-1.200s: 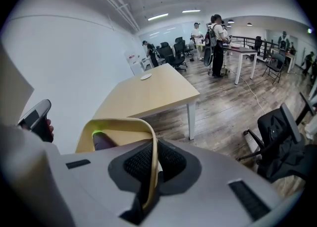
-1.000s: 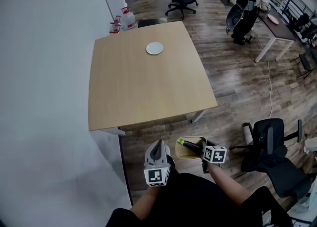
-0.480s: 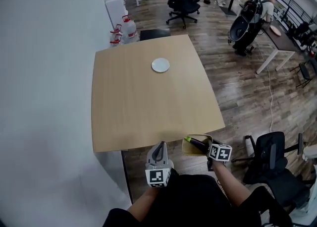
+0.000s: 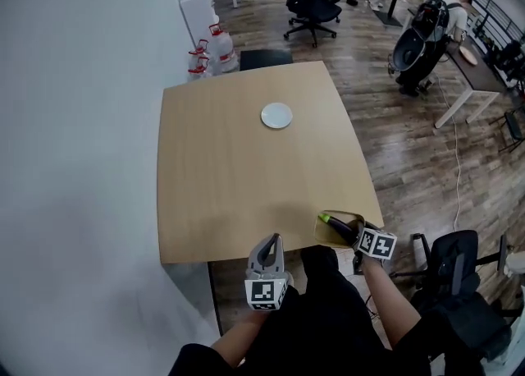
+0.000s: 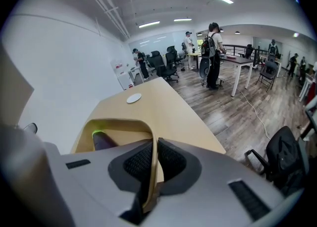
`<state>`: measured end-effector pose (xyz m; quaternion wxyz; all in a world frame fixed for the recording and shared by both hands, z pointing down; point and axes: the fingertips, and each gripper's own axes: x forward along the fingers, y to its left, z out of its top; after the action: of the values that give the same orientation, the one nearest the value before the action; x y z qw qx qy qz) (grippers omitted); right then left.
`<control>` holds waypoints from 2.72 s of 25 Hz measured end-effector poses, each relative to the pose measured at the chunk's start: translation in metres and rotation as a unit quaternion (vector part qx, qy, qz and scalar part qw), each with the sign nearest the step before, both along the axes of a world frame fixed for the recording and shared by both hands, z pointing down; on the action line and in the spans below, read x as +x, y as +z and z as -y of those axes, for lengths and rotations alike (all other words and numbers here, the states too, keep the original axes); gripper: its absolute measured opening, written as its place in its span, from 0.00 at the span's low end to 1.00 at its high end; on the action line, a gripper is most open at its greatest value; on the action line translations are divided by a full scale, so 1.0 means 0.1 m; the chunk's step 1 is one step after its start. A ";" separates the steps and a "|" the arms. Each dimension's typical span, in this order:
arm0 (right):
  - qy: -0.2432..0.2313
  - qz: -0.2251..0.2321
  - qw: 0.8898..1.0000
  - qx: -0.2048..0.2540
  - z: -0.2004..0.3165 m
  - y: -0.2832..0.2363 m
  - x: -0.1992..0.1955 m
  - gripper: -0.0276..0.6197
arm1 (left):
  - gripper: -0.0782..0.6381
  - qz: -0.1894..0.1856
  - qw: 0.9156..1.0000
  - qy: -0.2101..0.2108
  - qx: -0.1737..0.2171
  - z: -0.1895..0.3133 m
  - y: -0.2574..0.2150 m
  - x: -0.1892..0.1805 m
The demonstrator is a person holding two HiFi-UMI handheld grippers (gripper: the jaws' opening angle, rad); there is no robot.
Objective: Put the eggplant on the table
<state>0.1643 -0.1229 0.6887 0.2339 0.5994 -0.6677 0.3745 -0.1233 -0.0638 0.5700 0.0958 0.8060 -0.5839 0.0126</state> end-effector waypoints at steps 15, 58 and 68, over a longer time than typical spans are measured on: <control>0.014 0.035 0.999 0.008 1.97 0.19 0.04 0.15 | 0.13 0.031 0.997 -0.069 -0.028 1.16 0.04 -0.28; 0.075 0.047 0.994 -0.067 5.04 1.69 -0.44 0.33 | 0.13 0.028 0.971 -0.175 -0.163 2.15 0.81 -0.17; 0.031 0.084 0.996 -0.015 4.84 1.02 -0.27 0.48 | 0.13 0.016 0.982 -0.135 -0.129 2.13 0.56 0.00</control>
<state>0.1371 -0.6069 0.7905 0.1739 0.5828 -0.6602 0.4407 -0.1234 -0.2766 0.6264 0.1907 0.7002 -0.6823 0.0880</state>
